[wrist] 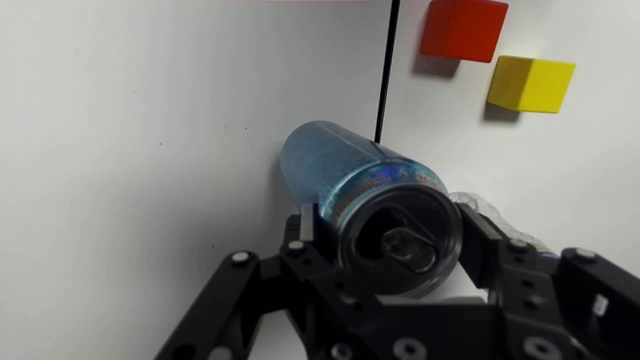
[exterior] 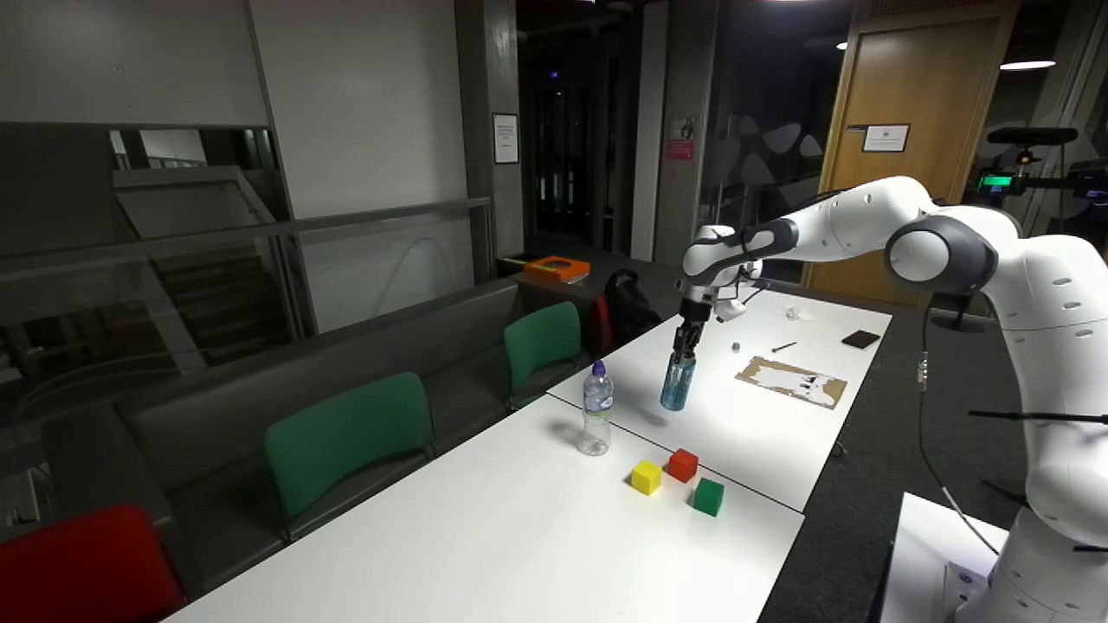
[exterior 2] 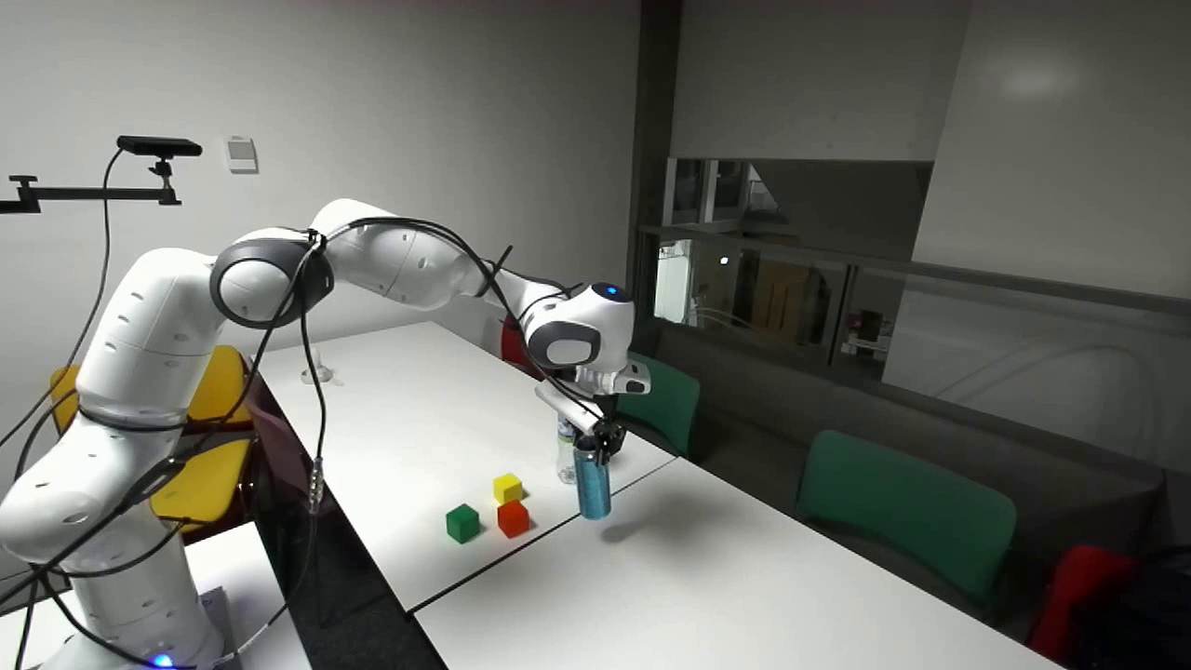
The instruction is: Move the blue can to the right
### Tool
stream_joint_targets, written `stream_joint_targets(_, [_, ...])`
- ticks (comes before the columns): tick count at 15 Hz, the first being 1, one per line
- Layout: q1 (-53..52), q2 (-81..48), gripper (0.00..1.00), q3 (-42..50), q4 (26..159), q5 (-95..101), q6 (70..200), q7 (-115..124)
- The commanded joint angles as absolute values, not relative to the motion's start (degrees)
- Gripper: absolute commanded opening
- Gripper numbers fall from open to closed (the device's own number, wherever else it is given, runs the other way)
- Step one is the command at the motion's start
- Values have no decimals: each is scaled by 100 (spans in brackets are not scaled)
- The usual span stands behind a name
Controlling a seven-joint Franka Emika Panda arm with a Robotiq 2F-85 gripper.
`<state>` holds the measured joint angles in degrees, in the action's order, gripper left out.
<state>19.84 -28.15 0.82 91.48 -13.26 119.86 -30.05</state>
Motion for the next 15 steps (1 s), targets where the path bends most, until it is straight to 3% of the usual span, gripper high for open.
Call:
stream_joint_targets(1, [2269, -2301, 44, 118, 9868, -1761, 12174, -3407])
stream_joint_targets(15, [2296, -2137, 44, 563, 10562, -1649, 12116, -3340])
